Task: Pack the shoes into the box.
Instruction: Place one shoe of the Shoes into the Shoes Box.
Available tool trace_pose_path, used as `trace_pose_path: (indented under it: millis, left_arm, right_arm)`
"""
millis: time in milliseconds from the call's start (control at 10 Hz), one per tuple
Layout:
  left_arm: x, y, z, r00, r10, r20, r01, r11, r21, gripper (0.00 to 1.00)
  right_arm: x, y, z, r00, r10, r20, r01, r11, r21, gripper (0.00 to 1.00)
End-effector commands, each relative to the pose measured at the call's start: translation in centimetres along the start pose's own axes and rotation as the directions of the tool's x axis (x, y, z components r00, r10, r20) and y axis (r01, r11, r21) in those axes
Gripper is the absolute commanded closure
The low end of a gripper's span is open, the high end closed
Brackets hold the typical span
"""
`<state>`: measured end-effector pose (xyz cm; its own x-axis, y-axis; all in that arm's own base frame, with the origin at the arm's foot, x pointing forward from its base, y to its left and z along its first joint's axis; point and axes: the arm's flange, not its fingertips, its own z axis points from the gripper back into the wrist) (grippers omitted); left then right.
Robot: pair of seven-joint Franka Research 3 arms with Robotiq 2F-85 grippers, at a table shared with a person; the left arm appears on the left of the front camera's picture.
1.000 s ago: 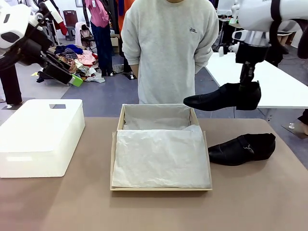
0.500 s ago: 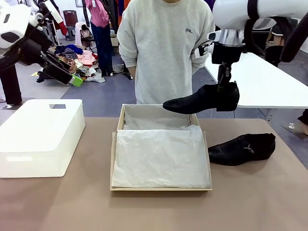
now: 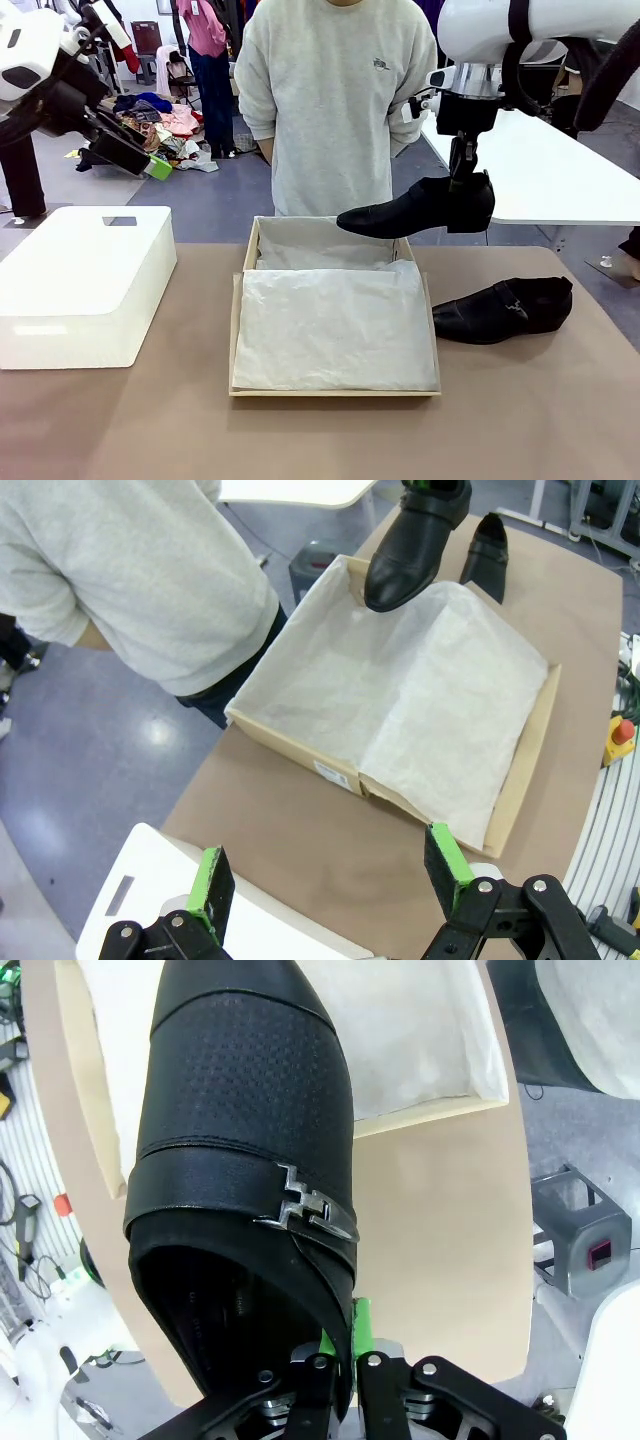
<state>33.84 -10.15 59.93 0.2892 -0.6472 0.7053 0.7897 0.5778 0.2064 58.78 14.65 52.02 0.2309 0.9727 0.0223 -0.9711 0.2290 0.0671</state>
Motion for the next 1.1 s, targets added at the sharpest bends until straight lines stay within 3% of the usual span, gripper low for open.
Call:
trace_pose_path:
  millis: [0, 200, 1000]
  left_arm:
    - [0.0, 0.0, 0.0, 1.000, -0.002, 0.003, 0.002, 1.000, -0.010, 0.00]
    - [0.0, 0.0, 0.0, 1.000, -0.002, 0.003, 0.002, 1.000, -0.010, 0.00]
    - [0.0, 0.0, 0.0, 1.000, -0.002, 0.003, 0.002, 1.000, -0.010, 0.00]
  right_arm:
    - [-0.1, 0.3, 0.3, 1.000, -0.001, 0.003, 0.001, 1.000, -0.010, 1.00]
    - [1.1, 0.3, 0.1, 1.000, -0.014, 0.021, 0.014, 1.000, -0.002, 1.00]
    - [12.2, 0.6, -2.8, 0.998, 0.055, 0.006, -0.055, 0.998, -0.032, 1.00]
